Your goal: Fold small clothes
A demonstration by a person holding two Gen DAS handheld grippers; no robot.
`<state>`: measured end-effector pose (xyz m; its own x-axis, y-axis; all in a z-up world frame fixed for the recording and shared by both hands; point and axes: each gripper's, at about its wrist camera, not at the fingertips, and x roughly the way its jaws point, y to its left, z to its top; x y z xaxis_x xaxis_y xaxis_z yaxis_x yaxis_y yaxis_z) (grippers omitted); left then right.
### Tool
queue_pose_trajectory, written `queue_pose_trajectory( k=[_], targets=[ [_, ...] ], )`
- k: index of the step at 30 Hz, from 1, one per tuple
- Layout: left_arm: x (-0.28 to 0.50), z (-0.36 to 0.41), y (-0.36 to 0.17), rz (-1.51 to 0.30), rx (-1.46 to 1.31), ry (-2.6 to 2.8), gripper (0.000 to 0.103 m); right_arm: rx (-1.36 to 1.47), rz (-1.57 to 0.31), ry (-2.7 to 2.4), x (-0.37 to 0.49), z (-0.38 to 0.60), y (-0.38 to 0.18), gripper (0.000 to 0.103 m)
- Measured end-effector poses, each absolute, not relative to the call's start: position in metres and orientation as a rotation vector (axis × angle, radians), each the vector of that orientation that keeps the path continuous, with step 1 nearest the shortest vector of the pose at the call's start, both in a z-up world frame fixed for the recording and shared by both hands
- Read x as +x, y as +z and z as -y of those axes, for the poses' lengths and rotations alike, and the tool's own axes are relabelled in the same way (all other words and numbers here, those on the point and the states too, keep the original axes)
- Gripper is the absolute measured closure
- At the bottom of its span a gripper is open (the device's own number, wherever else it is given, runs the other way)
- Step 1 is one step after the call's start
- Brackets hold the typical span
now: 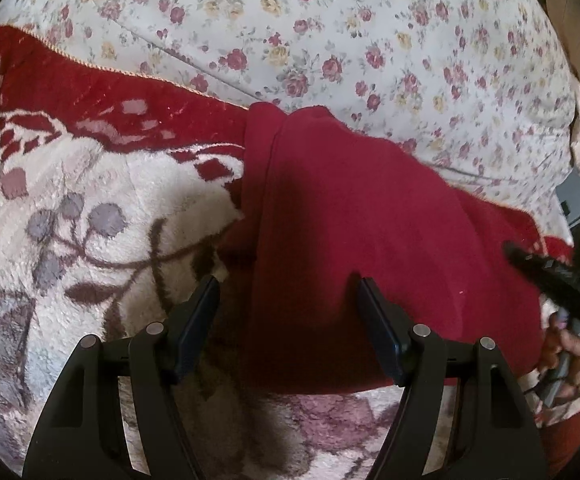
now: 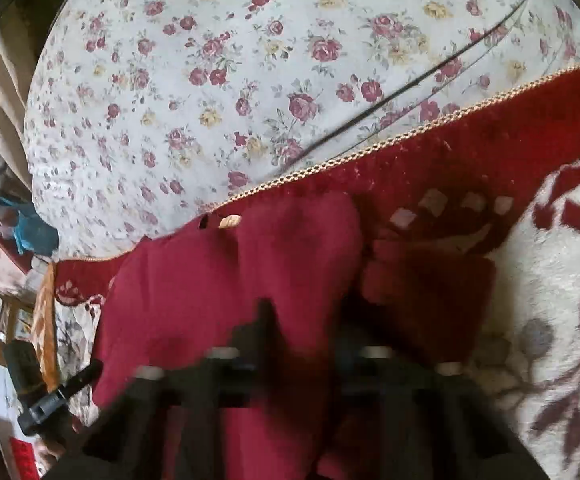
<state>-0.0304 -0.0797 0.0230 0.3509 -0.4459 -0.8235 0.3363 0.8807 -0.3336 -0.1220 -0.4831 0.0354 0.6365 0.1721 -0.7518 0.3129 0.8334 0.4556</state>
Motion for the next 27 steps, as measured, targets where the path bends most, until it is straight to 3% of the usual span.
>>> queue_pose_trajectory(
  k=[4, 10, 12, 14, 17, 19, 23, 27],
  targets=[
    [-0.034, 0.088, 0.025, -1.072, -0.031, -0.489, 0.032, 0.317, -0.85, -0.226, -0.143, 0.464, 0.059, 0.09],
    [-0.035, 0.096, 0.019, -1.058, 0.03, -0.463, 0.032, 0.318, -0.941, -0.28, -0.13, 0.474, 0.023, 0.09],
    [-0.035, 0.094, 0.021, -1.043, 0.038, -0.452, 0.032, 0.4, -0.907, -0.271, -0.139, 0.481, 0.036, 0.086],
    [-0.036, 0.092, 0.024, -1.024, 0.053, -0.435, 0.032, 0.464, -0.87, -0.257, -0.154, 0.484, 0.056, 0.072],
    [-0.034, 0.089, 0.025, -1.01, 0.066, -0.408, 0.032, 0.425, -0.788, -0.179, -0.174, 0.463, 0.088, 0.062],
    [-0.033, 0.088, 0.022, -1.02, 0.066, -0.399, 0.032, 0.381, -0.825, -0.11, -0.175, 0.444, 0.084, 0.062],
    [-0.031, 0.084, 0.02, -1.033, 0.047, -0.39, 0.032, 0.33, -1.053, -0.068, -0.156, 0.417, 0.024, 0.061],
    [-0.03, 0.075, 0.022, -1.041, 0.011, -0.379, 0.032, 0.323, -1.003, -0.059, -0.146, 0.403, 0.062, 0.061]
  ],
)
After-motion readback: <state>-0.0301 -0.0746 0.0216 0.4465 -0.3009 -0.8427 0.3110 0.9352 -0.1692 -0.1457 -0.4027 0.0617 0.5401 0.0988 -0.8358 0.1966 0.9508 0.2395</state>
